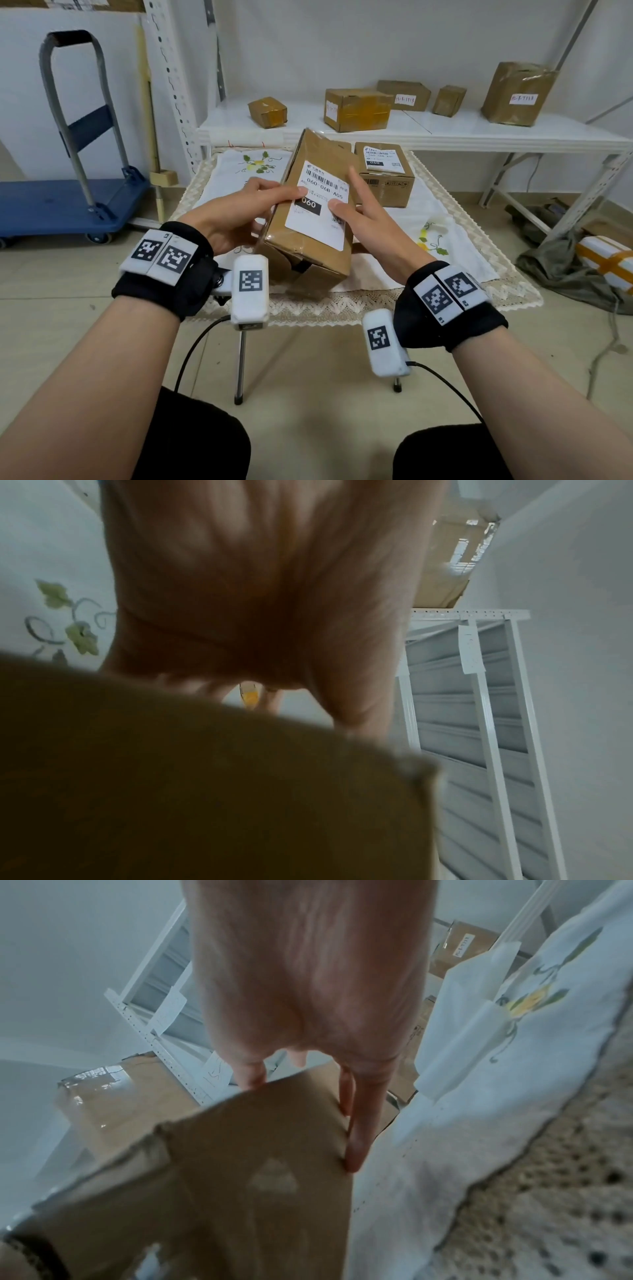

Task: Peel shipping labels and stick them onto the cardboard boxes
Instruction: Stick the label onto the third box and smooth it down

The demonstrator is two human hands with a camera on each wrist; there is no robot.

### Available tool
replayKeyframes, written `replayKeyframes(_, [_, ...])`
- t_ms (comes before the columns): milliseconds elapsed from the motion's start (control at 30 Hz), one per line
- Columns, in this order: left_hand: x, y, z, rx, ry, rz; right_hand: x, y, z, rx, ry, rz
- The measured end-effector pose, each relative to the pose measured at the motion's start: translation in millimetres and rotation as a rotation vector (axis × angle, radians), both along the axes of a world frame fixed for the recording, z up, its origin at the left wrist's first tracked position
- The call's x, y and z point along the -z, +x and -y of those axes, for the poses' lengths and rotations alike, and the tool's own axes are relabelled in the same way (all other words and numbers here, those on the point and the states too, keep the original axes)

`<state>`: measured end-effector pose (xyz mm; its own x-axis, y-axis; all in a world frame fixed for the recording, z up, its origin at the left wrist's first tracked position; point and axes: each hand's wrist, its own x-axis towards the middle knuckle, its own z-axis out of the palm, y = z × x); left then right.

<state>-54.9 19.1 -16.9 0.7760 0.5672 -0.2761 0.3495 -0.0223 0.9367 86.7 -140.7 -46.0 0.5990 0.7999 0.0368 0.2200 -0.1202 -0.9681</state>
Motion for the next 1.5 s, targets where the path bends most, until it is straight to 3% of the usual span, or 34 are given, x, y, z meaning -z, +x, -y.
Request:
replayKeyframes(100, [-2, 1, -1, -0.032, 0.003, 0.075, -5, -4, -1, 0.073, 0.057, 0.144])
replayKeyframes(267, [-4, 6, 10, 0.038, 0.03, 0.055, -12, -5, -2, 0.236, 0.137, 0.637])
replayKeyframes(433, [-6, 9, 23, 0.083, 0.05, 0.081, -6, -9, -6, 0.238, 0.022, 0.947])
replayKeyframes(833, [-12, 6, 32, 0.182, 0.109, 0.138, -10, 19, 3, 0.368, -0.027, 0.834])
replayKeyframes(1000, [-11, 7, 35, 0.143, 0.088, 0.134, -11, 24, 5, 0.424, -0.06, 0.788])
replayKeyframes(1300, [-10, 10, 38, 0.078, 0.069, 0.143, -7, -20, -7, 0.279, -0.014, 0.868])
replayKeyframes(1500, [-11, 13, 44, 0.078, 0.088, 0.153, -9, -13, -9, 0.264, -0.021, 0.819])
